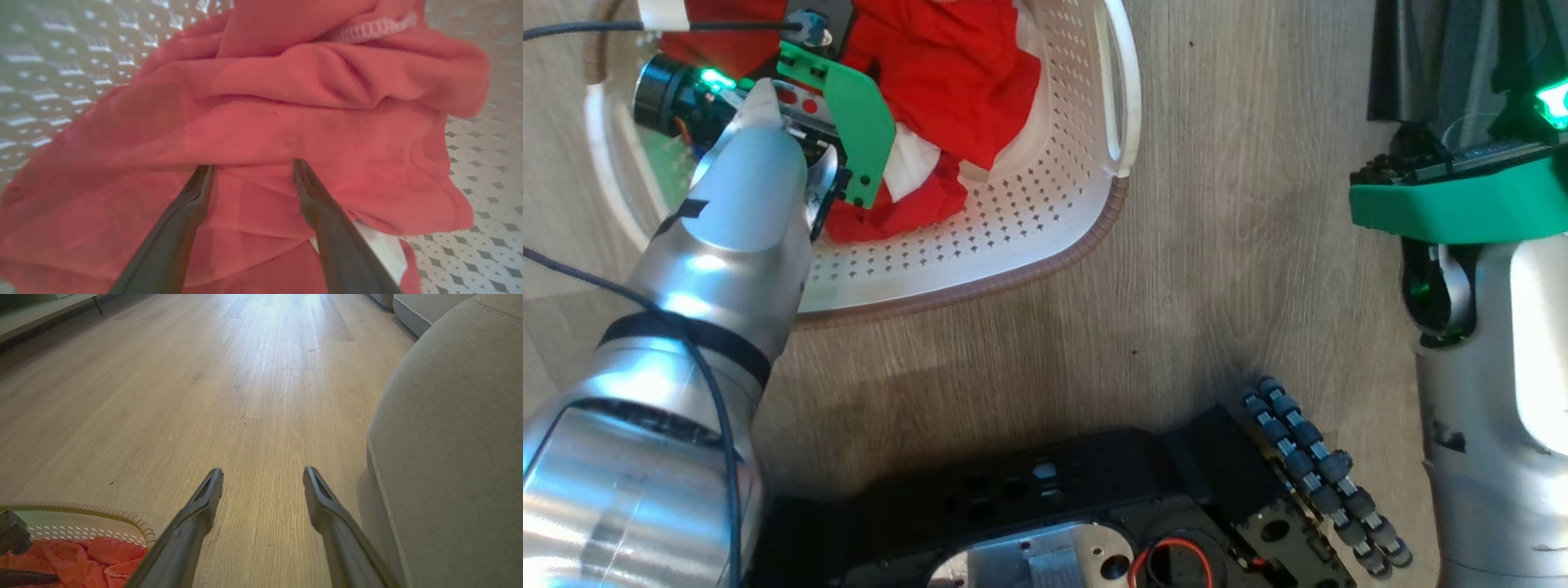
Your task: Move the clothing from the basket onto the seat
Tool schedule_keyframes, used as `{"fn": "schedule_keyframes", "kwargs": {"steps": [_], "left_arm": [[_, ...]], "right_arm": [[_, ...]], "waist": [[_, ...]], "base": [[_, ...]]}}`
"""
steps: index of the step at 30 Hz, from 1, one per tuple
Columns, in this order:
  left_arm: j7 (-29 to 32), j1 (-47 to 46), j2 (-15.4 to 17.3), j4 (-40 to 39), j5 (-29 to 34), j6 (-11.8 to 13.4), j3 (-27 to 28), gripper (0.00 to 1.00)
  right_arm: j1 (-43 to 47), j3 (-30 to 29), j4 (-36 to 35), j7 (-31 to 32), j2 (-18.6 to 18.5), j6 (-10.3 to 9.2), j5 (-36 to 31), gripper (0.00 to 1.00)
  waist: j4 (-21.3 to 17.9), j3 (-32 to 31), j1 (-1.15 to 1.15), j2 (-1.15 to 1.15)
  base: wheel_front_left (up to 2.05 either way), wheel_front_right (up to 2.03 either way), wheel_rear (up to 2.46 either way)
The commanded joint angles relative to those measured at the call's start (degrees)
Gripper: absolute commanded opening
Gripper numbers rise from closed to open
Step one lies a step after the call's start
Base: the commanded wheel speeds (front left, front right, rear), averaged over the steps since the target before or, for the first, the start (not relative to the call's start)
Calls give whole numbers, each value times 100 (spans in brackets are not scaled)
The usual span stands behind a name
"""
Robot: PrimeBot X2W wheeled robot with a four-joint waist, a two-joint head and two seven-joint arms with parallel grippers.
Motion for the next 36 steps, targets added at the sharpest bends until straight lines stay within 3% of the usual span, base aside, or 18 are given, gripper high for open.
{"fn": "schedule_keyframes", "kwargs": {"steps": [1,5,6,7,13,17,22,30,36], "left_arm": [[5,50,165,-7,-37,66,24,100],[47,36,219,66,14,72,-73,100],[34,37,220,76,11,53,-87,43],[-4,35,218,83,3,37,-93,0],[-336,100,154,71,-106,-104,-105,0],[-1010,451,90,-112,-419,-255,17,0],[-1278,1066,78,-529,-753,-354,227,0],[-1295,2623,446,-2484,-996,-136,1027,0],[-1296,3709,506,-3659,-975,18,1492,0]], "right_arm": [[307,68,-217,-36,78,-1,82,100],[375,34,-271,-36,79,-1,188,100],[388,24,-275,-36,79,-1,204,100],[399,7,-275,-36,79,-1,228,100],[434,-118,-206,-36,79,-1,273,100],[600,-207,-40,-36,79,-1,145,100],[802,-207,159,-36,79,-1,32,100],[1235,-142,493,-36,6,-1,28,100],[1678,-174,719,-36,-96,-1,56,100]], "waist": [[-75,105,0,0],[-140,147,0,0],[-150,146,0,0],[-159,142,0,0],[-47,-90,0,0],[229,-785,0,0],[464,-1697,0,0],[792,-3124,0,0],[994,-3976,0,0]], "base": [[0,0,0],[0,0,0],[0,0,0],[0,0,0],[0,0,0],[0,0,0],[0,0,0],[0,0,0],[0,0,0]]}}
